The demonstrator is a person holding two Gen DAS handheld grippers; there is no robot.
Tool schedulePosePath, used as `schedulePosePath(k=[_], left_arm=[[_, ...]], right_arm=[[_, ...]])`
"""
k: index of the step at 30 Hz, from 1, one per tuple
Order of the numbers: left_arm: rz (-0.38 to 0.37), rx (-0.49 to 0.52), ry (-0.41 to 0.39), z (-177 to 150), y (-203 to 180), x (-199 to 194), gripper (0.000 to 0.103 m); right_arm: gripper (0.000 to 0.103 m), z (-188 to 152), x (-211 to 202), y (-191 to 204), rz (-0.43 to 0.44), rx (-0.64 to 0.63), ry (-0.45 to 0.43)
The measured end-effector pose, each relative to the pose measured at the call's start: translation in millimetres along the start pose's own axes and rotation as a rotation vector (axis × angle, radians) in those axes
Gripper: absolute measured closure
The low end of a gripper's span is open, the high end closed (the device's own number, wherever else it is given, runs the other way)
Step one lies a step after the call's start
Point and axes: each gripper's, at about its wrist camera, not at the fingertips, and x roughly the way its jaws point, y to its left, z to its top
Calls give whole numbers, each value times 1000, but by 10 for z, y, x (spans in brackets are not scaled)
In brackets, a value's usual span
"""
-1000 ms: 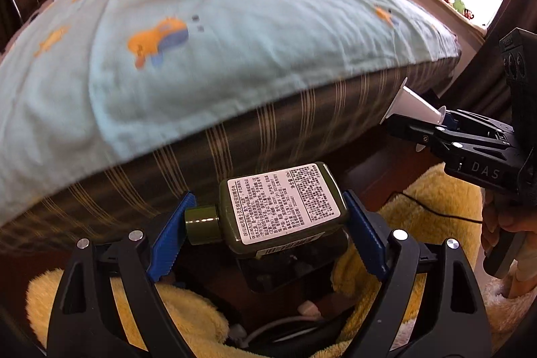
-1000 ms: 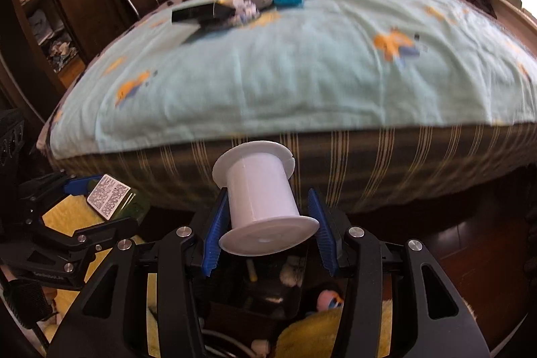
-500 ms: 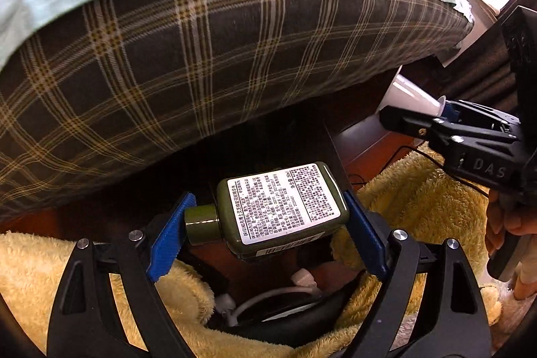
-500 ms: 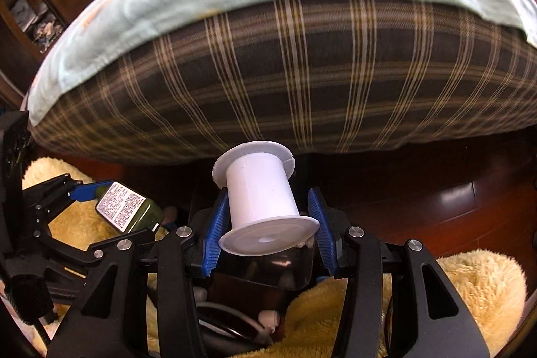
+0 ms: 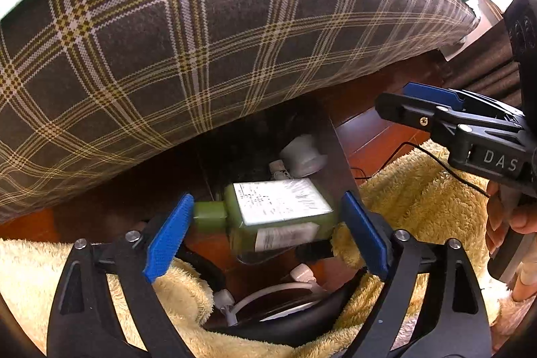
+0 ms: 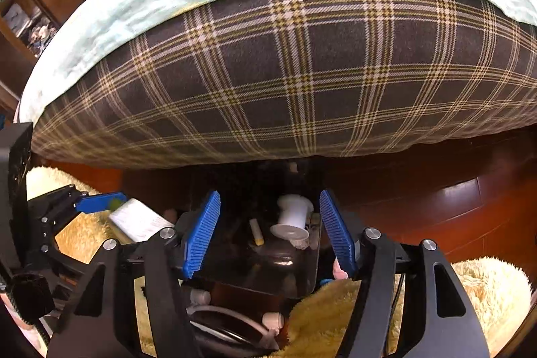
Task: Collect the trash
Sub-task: 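Lower both tools into the bin and release the bottle and spool, then move both tools back over the bed toward the black box and wipe pack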
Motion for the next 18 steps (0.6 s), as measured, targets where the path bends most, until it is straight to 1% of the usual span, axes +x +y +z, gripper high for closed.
schedulePosePath(k=[4,8,10,12,14,17,18], left_arm=[[3,-3,-7,32,29,-50,11],[9,-1,-26,52,24,-129,11],[15,0,-42,58,4,-204,11],[26,6,-79,91,0,-354,10],[45,8,-127,138,3,-529,10],[79,8,-193,227,28,-773,10],[86,7,-208,251,39,-831,10]], right_arm=[[39,65,-49,-109,-3,12,-3],[39,97,-198,-297,-1,17,-19],[38,176,-300,-352,2,14,-34],[30,245,-430,-388,0,10,-65],[27,319,-552,-414,-5,4,-97],[26,479,-782,-457,-17,-7,-158],[23,528,-840,-468,-23,-9,-176]])
